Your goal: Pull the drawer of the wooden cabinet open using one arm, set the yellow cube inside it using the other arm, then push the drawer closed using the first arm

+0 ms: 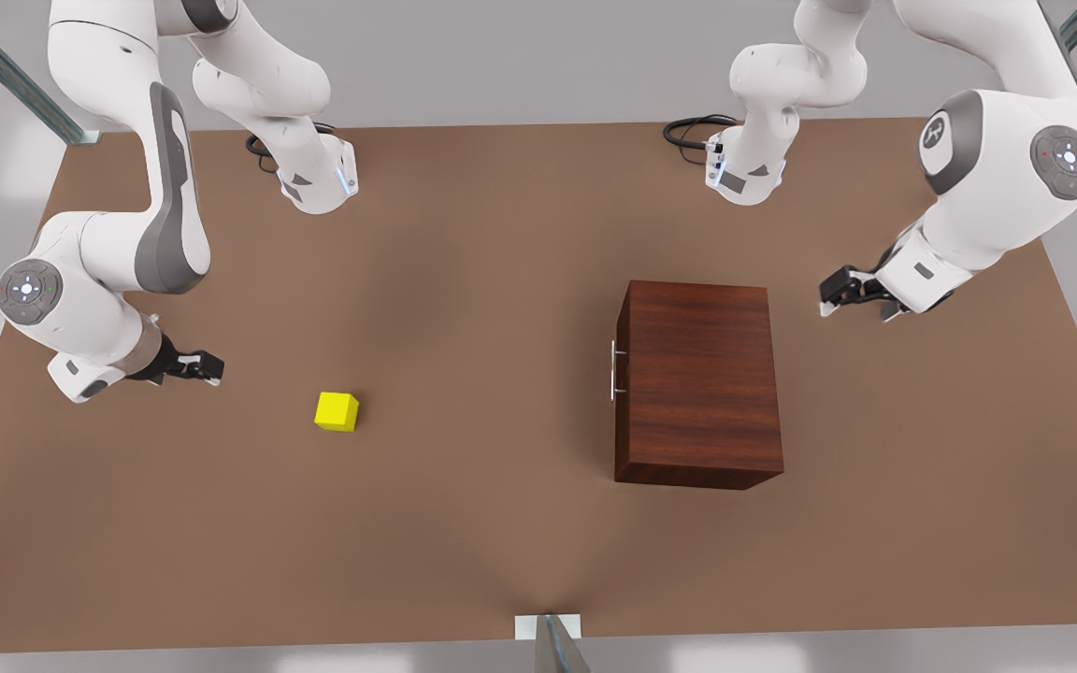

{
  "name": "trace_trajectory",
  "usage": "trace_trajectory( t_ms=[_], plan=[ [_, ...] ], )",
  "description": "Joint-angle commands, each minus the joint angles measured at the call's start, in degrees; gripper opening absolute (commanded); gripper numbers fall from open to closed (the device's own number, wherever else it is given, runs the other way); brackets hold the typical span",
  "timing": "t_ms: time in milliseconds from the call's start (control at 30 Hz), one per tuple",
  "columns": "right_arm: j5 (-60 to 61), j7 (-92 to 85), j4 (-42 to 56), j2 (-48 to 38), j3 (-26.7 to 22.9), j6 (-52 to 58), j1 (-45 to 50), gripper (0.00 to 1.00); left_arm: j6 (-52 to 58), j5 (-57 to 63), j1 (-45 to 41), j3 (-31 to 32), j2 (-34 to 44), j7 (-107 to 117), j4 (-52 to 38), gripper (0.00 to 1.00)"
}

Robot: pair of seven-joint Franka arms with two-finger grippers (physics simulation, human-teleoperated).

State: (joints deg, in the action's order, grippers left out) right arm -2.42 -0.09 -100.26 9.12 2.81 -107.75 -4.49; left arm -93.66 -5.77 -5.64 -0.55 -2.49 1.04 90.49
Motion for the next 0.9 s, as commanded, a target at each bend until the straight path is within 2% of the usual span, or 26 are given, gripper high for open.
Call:
trace_trajectory(
  t_ms=[0,67,100,200,267,333,400,600,767,867],
  plan=[
    [0.05,-0.09,-0.02,-0.07,0.00,-0.53,0.00,1.00,-0.74,0.14,-0.07,0.02,0.03,0.10,0.03,1.00],
    [0.92,2.27,2.08,0.11,-0.09,0.52,-0.35,1.00,-0.74,0.05,-0.16,0.11,-1.46,0.89,-1.81,1.00],
    [1.10,12.00,2.44,0.81,-0.17,1.23,-0.44,1.00,-0.39,0.14,-1.82,0.54,-1.99,2.29,-1.72,1.00],
    [0.93,64.92,2.26,1.51,-0.09,1.32,0.00,1.00,0.93,2.51,-15.80,0.72,-5.76,27.33,-3.30,1.00],
    [1.10,71.54,2.26,2.39,-0.09,-2.46,0.00,1.00,0.93,2.69,-21.34,0.72,-7.70,31.47,-3.66,1.00],
    [1.28,81.55,2.18,2.92,-0.09,-6.77,-0.08,1.00,0.50,4.80,-28.54,0.72,-15.16,37.71,-9.19,1.00],
    [1.10,85.43,2.18,3.71,0.00,-6.95,0.00,1.00,-3.02,9.28,-33.47,0.72,-20.88,42.03,-12.63,1.00],
    [3.03,89.12,1.65,6.61,0.35,-10.11,0.35,1.00,-12.42,14.38,-36.28,0.63,-30.29,54.85,-12.18,1.00],
    [6.81,89.38,1.30,9.77,0.53,-12.13,3.25,1.00,-18.58,15.17,-35.76,0.02,-31.52,55.38,-8.67,1.00],
    [6.81,92.46,0.24,10.65,0.53,-14.42,3.34,1.00,-18.40,18.77,-36.81,0.02,-31.61,58.11,-8.58,1.00]
  ],
)
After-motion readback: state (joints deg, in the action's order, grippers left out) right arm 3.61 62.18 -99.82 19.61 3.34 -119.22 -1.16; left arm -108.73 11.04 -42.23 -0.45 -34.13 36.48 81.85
